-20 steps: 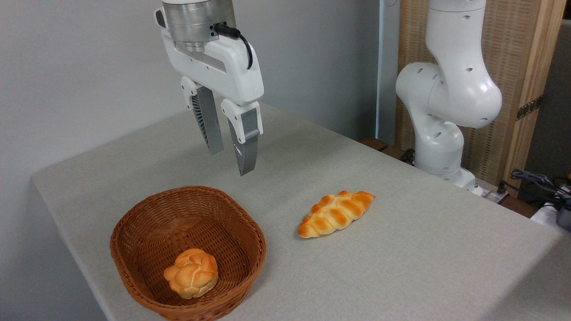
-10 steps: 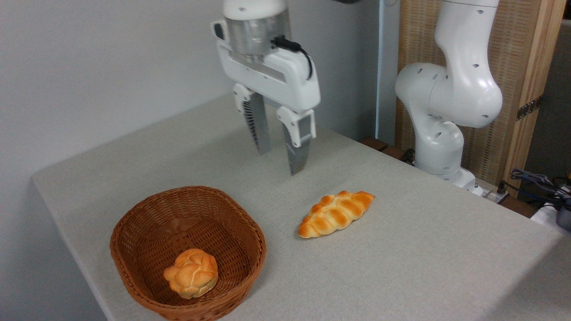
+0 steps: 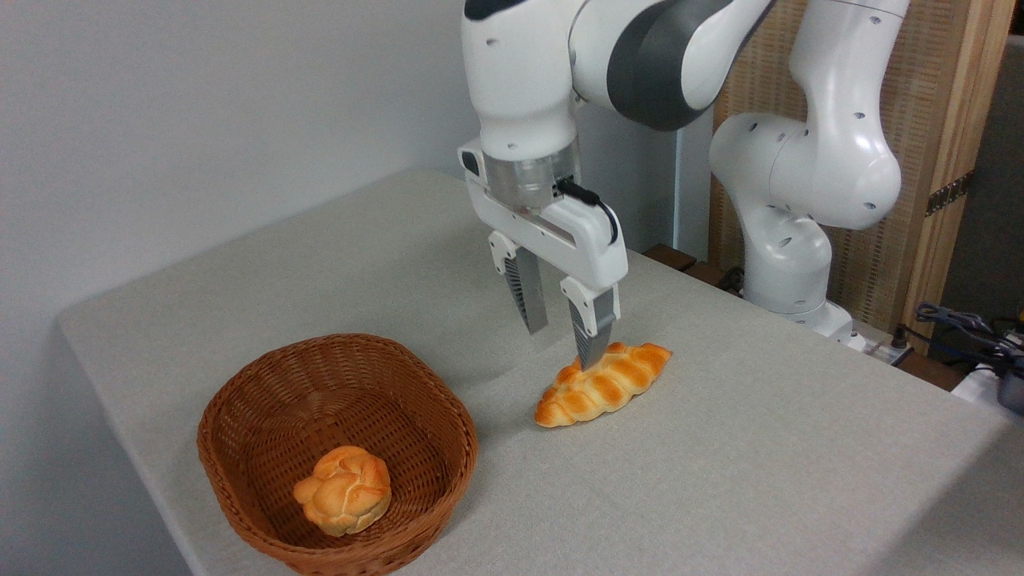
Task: Put bread into the basket
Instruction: 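Lower the gripper over the braided roll's middle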
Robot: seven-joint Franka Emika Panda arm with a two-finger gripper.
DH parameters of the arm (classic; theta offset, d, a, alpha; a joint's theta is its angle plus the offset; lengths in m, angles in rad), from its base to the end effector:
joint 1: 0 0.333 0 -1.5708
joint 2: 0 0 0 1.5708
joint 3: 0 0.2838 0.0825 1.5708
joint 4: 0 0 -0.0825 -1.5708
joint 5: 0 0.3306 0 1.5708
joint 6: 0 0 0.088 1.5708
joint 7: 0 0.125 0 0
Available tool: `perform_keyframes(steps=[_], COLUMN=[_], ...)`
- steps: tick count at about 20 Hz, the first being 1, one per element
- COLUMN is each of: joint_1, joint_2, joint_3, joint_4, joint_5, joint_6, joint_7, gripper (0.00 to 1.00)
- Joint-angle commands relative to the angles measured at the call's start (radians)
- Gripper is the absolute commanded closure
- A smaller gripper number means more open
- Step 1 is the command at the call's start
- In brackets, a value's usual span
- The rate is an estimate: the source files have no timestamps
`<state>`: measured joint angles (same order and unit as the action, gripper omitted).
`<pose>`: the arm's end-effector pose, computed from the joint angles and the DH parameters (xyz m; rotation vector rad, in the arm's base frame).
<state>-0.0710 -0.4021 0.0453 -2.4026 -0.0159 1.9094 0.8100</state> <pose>0.3759 -0.0107 0.4311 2.8112 -1.2455 -0.1112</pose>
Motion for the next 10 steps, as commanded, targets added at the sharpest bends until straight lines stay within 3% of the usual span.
perform_keyframes(steps=[1, 10], joint_1=[0.000, 0.000], joint_2=[-0.020, -0.017], joint_3=[0.005, 0.005], joint_4=[-0.047, -0.102], joint_5=[0.071, 0.122], joint_6=[0.019, 0.019], joint_7=[0.017, 0.018], gripper=[0.00, 0.00])
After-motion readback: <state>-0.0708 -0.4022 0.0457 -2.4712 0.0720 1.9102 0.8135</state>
